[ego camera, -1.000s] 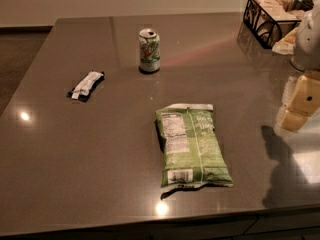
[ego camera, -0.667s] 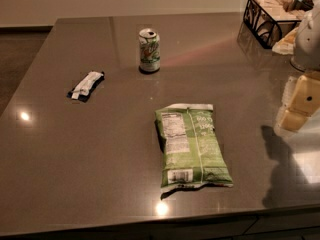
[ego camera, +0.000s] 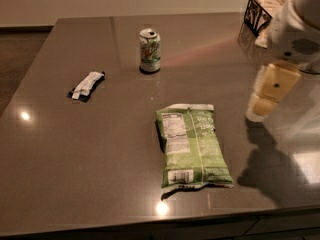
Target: Move 7up can near green jalapeno chip bag
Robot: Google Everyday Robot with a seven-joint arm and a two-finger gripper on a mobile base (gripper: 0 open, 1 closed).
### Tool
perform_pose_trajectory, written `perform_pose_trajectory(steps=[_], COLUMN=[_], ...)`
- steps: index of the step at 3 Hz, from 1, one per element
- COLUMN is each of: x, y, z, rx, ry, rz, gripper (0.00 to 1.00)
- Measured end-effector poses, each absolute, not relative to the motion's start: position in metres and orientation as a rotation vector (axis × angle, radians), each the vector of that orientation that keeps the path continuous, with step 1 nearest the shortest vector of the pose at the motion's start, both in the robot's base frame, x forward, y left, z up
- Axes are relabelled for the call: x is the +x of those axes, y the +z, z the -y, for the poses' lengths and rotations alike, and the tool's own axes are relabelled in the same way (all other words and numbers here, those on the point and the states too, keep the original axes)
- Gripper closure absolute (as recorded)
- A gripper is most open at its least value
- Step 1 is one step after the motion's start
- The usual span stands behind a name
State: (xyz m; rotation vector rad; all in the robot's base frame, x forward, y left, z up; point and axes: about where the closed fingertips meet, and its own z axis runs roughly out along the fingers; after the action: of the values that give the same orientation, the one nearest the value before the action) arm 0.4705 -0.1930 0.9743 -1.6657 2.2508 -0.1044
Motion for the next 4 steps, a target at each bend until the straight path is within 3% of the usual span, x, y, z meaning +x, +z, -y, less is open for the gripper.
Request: perform_pose_trajectory(steps=[4], x=[0.624], y=[0.927], z=[0.093], rx=[-1.181], ry=[0.152], rz=[-2.261], gripper=[0.0])
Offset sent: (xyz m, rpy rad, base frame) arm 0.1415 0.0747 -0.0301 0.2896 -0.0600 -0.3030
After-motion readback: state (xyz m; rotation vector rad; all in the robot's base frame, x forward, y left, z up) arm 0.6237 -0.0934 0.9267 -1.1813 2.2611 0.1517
